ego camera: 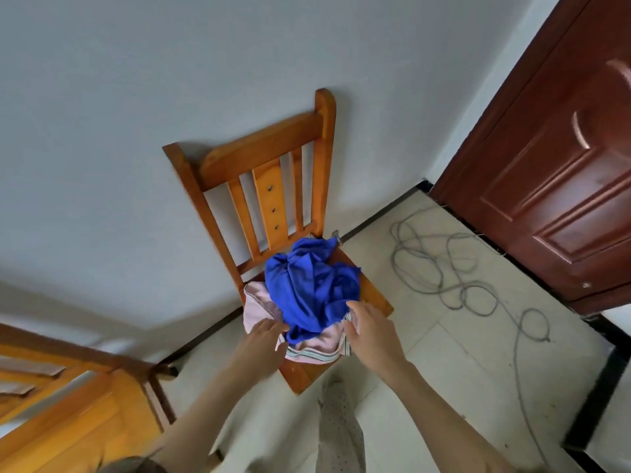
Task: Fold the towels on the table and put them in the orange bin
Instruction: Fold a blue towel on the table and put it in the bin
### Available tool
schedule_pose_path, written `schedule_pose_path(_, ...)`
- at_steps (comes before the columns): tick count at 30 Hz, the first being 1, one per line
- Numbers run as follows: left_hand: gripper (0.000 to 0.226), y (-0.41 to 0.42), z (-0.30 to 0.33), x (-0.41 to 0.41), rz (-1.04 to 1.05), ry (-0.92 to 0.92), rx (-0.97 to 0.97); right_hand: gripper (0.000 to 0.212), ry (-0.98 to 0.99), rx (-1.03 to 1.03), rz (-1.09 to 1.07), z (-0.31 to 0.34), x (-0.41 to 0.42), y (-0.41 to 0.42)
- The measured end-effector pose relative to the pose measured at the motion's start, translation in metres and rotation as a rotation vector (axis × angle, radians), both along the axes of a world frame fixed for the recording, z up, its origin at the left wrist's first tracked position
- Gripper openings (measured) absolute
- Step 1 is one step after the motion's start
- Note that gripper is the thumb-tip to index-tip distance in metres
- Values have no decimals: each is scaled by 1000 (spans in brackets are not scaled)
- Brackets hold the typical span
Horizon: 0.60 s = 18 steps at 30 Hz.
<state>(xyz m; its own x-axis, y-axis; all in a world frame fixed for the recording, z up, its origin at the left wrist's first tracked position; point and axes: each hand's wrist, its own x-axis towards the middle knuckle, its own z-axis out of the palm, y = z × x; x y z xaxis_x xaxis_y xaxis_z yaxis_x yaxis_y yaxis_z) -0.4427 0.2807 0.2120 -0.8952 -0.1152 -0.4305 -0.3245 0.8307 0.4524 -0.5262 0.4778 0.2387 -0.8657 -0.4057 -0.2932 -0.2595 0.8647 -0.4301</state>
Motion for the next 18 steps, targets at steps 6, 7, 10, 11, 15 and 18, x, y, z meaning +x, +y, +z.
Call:
schedule_pose_path(6,33,33,-69,-65,241,-94,26,44,-128,57,172,-65,-98,2)
schedule_pose_path(7,33,38,-80,-74,274,-95,28,44,-140,67,200,-78,-112,0)
schedule_pose_path(10,35,46,-111,-105,311,-117,21,41,-187,85,285,-116,-143,-10)
schedule_pose_path(11,36,48,-121,-116,306,-127,23,39,-191,99,326,-128,-150,-14)
schedule_pose_path(15,34,51,-164,-154,275,-111,21,42,-174,135,491,-180,-180,-36)
schedule_pose_path(18,34,49,-198,-167,345,-61,-8,53,-91,138,582,-219,-202,-57)
